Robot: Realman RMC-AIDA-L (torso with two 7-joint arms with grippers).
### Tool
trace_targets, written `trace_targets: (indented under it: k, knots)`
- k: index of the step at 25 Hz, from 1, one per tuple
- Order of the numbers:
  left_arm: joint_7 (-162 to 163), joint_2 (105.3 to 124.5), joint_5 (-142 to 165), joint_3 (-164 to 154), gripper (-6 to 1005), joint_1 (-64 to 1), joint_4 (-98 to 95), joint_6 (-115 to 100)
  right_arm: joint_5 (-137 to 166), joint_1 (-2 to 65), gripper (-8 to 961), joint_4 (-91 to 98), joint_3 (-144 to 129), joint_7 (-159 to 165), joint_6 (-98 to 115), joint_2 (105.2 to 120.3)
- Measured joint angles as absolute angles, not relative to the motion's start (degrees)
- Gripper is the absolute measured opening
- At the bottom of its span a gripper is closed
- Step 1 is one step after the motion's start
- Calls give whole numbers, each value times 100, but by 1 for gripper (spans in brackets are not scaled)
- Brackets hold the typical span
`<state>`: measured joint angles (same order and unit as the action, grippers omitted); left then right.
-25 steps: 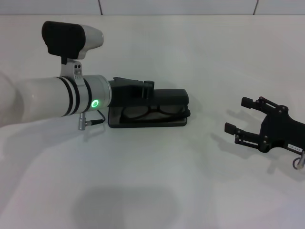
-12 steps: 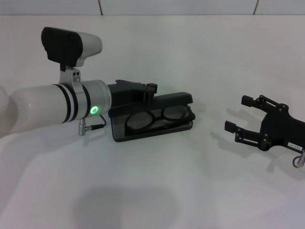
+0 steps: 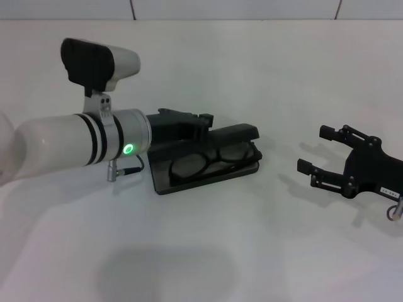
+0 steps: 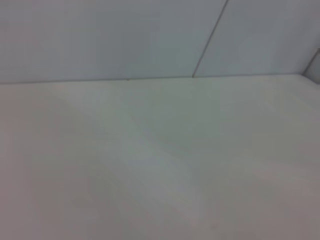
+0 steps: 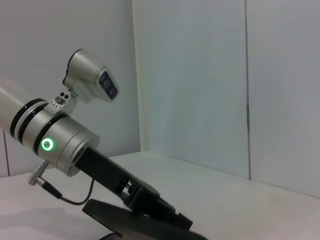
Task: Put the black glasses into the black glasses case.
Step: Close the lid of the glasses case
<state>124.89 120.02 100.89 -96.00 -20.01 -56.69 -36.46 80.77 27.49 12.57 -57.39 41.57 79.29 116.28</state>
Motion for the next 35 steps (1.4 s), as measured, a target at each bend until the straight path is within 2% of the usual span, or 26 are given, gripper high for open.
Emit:
trace_targets:
  k: [22,35]
  knots:
    - [11391,12015,9355,-9889,35,-1734,-5622,-3661,8006,2743,833,1266,-5730,4157,7892,11619]
    - [9604,12000,8005,-9871,36,-1643,-5217,-4131,8006,2730,832,1266,-5730,4157,7892,11610]
